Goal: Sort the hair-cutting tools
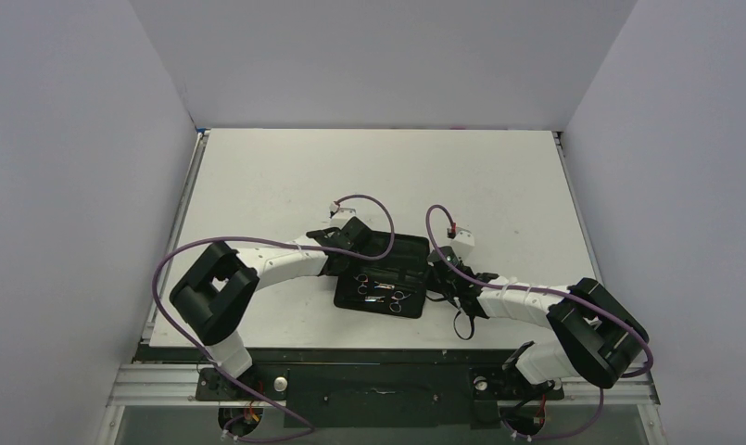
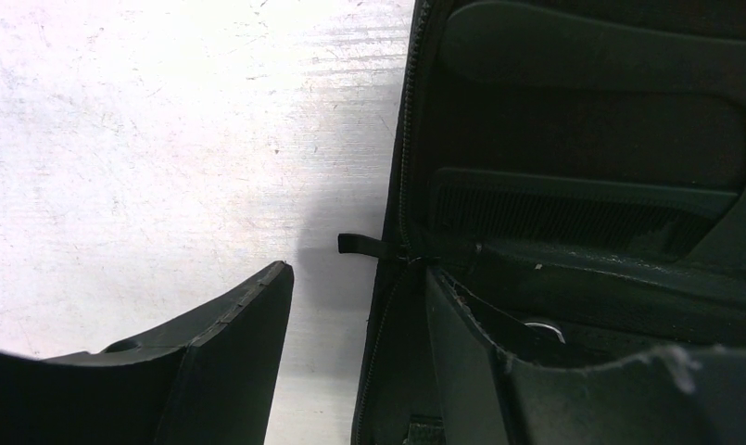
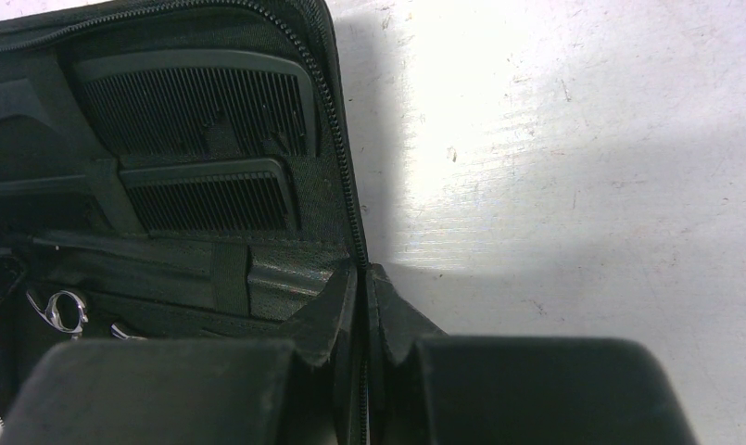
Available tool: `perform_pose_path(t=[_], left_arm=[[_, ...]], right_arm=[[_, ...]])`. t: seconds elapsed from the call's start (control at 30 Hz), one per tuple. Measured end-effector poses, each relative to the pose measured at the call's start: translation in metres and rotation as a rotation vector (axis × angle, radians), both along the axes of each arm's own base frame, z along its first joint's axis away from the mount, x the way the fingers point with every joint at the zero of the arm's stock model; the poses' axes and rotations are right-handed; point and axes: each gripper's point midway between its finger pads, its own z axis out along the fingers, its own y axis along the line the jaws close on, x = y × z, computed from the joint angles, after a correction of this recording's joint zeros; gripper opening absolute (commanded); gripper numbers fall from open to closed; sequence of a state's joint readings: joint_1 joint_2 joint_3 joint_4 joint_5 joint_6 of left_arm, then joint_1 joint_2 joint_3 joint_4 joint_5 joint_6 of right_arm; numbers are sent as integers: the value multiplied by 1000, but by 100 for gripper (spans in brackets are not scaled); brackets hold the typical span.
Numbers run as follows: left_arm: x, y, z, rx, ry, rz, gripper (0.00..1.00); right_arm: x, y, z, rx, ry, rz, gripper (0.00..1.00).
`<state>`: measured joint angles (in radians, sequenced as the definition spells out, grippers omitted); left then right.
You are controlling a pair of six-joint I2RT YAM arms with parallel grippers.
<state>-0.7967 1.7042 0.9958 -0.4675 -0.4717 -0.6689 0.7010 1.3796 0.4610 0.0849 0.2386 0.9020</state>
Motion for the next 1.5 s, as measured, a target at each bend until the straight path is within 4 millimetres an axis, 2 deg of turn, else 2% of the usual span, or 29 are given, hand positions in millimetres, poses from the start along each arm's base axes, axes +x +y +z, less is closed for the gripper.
perform_pose_path(t=[0.17, 0.43, 0.77, 0.97, 1.17, 1.27, 1.33, 1.5], left_arm=[[0, 0, 2, -6, -4, 0, 54], [5, -6, 21, -56, -48, -2, 54], [4, -3, 1, -20, -6, 5, 50], [8, -1, -1, -66, -3, 34, 49], [7, 13, 5, -109, -15, 70, 60], [9, 19, 15, -208, -43, 94, 69], [13, 19, 23, -313, -65, 105, 71], [39, 27, 39, -585, -131, 170, 74]], right_arm=[[0, 0, 0, 0, 0, 0, 0], [0, 0, 0, 0, 0, 0, 0], [0, 0, 0, -2, 3, 0, 0], [0, 0, 0, -3, 4, 1, 0], [0, 0, 0, -6, 6, 2, 0], [0, 0, 1, -16, 6, 14, 0], [0, 0, 1, -27, 6, 29, 0], [2, 2, 1, -44, -3, 81, 0]])
